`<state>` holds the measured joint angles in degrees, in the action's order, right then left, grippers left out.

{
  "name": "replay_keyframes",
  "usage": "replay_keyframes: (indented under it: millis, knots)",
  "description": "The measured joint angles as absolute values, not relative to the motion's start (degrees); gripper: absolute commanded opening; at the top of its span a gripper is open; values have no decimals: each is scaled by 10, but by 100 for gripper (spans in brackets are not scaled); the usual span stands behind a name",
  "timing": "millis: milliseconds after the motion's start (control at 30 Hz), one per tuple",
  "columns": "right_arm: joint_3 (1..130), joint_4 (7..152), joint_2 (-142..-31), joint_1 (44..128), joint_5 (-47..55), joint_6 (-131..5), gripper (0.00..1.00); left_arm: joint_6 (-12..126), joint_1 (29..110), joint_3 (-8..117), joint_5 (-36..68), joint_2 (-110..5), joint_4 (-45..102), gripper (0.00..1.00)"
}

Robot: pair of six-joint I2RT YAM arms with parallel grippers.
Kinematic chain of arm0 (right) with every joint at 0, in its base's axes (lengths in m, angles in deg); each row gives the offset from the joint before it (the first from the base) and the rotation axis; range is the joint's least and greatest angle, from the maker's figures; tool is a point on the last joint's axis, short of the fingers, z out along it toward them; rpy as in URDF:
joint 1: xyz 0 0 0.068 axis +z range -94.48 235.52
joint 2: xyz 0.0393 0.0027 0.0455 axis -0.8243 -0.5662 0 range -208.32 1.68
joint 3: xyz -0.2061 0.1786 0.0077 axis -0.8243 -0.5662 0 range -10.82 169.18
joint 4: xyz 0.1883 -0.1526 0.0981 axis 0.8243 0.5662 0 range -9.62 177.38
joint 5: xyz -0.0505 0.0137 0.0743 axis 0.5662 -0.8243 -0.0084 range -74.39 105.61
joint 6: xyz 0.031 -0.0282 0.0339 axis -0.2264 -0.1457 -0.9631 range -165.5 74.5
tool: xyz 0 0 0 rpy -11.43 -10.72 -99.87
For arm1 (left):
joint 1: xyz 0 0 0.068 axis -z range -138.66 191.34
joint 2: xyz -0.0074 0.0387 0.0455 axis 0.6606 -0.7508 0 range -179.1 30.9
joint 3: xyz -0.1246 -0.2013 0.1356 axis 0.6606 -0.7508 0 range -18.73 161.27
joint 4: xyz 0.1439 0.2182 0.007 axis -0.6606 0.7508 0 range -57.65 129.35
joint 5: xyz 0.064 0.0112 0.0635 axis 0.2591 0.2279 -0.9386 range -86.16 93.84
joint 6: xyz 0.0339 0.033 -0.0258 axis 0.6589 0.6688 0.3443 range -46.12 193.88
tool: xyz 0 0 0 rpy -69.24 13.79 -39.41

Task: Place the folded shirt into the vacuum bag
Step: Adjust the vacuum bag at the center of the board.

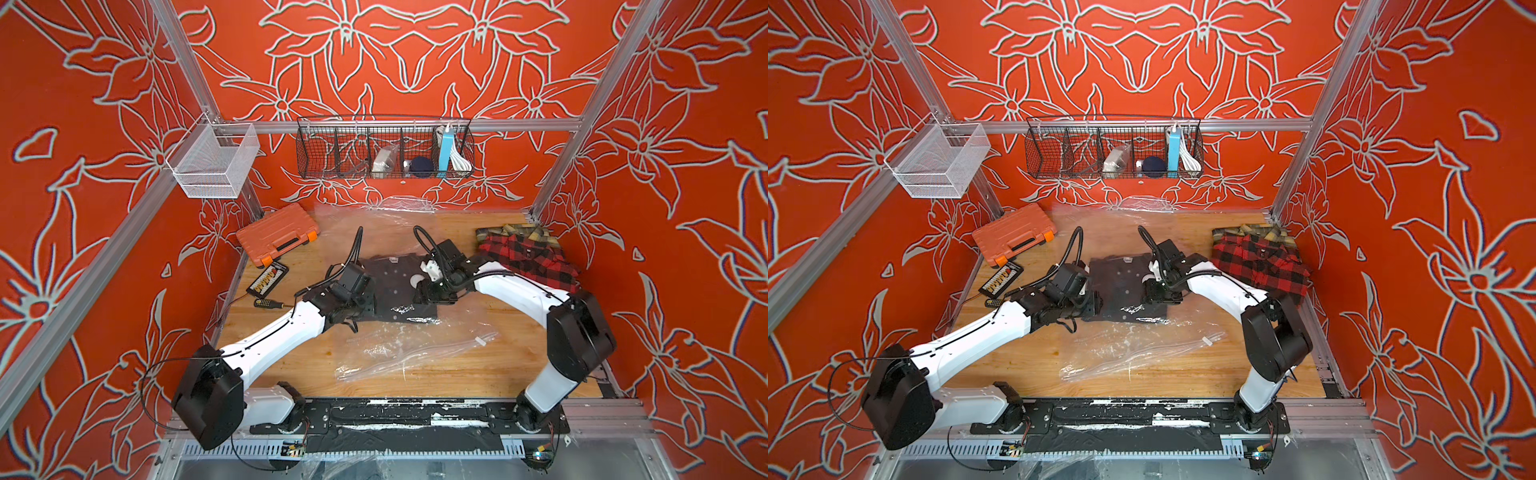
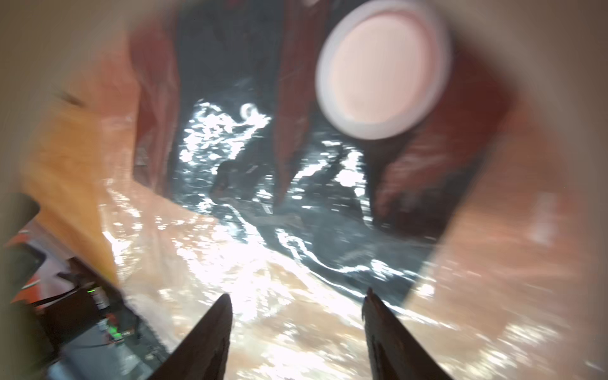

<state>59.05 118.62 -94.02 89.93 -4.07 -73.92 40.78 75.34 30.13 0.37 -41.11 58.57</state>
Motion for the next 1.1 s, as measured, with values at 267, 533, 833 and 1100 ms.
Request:
replay_keyframes:
  millis: [267, 533, 833, 1100]
  knots:
    - [602, 1204, -1010, 903, -15, -720, 66, 383, 779, 265, 10, -447, 566, 54]
    - [632, 1192, -1078, 930, -15, -749, 65, 385, 781, 233, 3, -462, 543, 54]
    - [682, 1191, -1098, 937, -30, -734, 68, 418, 781, 233, 5, -391, 540, 55]
    - [646, 1207, -986, 857, -42, -708, 67, 444, 828, 236, 8, -360, 532, 57]
